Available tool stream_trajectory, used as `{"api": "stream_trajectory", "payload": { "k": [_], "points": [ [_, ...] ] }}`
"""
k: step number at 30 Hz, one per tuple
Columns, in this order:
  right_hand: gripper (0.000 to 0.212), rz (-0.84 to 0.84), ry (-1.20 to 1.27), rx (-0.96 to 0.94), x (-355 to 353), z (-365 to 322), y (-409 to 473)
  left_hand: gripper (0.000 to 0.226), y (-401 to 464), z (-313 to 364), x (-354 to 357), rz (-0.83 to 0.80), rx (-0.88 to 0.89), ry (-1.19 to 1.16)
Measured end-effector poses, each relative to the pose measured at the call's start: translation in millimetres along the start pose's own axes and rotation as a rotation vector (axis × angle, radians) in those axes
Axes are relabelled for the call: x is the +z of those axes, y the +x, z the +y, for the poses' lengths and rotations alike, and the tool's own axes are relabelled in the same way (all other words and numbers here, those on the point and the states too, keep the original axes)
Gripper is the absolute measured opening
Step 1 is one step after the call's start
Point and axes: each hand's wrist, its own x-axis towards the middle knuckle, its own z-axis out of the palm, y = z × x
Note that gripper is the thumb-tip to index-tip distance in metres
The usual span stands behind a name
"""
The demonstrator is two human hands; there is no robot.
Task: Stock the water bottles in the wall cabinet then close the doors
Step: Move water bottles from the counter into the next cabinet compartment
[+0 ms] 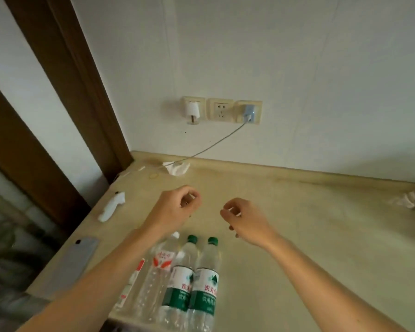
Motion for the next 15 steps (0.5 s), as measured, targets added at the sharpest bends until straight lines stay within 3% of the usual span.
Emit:
{"api": "stream_trajectory", "payload": {
  "k": [5,9,15],
  "points": [
    [0.039,-0.090,0.007,0.208,56.7,40.6,-0.6,0.046,-26.8,-67.1,28.1,-0.315,-0.143,0.222],
    [0.066,-0.138,0.022,0.306,92.0,59.8,-4.2,0.090,-44.2,-105.3,33.9,-0.530,-0.119,0.462],
    [0.103,-0.165,0.058,0.431,121.4,75.5,-11.8,0.113,-55.9,-124.5,42.3,-0.514,-0.057,0.616]
  ]
}}
